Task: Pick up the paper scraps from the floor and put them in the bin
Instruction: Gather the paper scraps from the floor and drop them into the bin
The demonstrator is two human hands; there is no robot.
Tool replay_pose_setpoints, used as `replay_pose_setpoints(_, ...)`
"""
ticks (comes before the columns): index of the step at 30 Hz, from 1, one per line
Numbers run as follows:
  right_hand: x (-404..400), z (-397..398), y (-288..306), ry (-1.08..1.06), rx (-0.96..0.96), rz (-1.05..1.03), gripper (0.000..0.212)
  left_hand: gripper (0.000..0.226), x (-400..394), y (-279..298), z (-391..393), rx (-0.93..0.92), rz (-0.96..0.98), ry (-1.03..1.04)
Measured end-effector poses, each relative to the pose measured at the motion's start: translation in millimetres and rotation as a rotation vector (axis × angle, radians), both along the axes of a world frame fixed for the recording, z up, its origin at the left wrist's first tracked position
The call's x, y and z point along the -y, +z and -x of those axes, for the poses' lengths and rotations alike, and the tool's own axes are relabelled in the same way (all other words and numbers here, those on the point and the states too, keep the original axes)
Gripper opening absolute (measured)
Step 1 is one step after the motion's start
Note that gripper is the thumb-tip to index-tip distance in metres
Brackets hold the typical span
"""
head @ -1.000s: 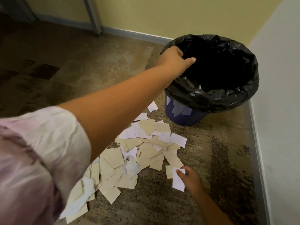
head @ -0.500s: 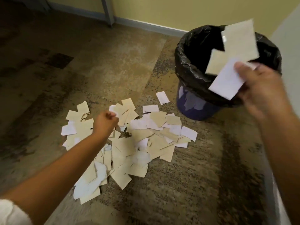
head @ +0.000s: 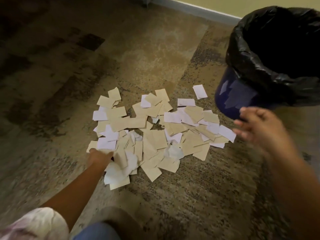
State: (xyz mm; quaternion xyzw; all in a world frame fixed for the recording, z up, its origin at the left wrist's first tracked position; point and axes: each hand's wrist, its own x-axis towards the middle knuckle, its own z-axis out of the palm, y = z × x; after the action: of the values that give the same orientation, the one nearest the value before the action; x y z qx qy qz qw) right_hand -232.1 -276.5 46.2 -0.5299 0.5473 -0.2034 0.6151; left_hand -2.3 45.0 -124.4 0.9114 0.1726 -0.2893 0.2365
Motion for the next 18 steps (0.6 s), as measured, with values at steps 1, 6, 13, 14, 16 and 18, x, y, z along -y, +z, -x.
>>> replay_pose_setpoints(1, -15, -2, -13, 0.048, -0.075, -0.054, 0.036, 0.071, -4, -3, -2, -0.003, -0.012, 0.007)
replay_pose_setpoints(6, -104, -33, -87, 0.345, -0.376, -0.268, 0.033, 0.074, -23, -2, -19, 0.278, -0.346, -0.695)
replay_pose_setpoints(13, -224, -56, -179, 0.694, -0.519, -0.4, 0.042, 0.09, -29, -22, -63, 0.052, -0.281, -0.903)
replay_pose_setpoints(14, -237, -60, -184, 0.68, -0.487, -0.476, 0.045, 0.094, -31, -26, -62, 0.018, -0.261, -0.845)
replay_pose_setpoints(16, -258, -67, -187, 0.583, -0.415, -0.629, 0.046, 0.092, -30, -34, -55, 0.013, -0.232, -0.762)
replay_pose_setpoints(18, -272, -75, -189, 0.472, -0.36, -0.718, 0.046, 0.086, -24, -38, -42, 0.023, -0.215, -0.722)
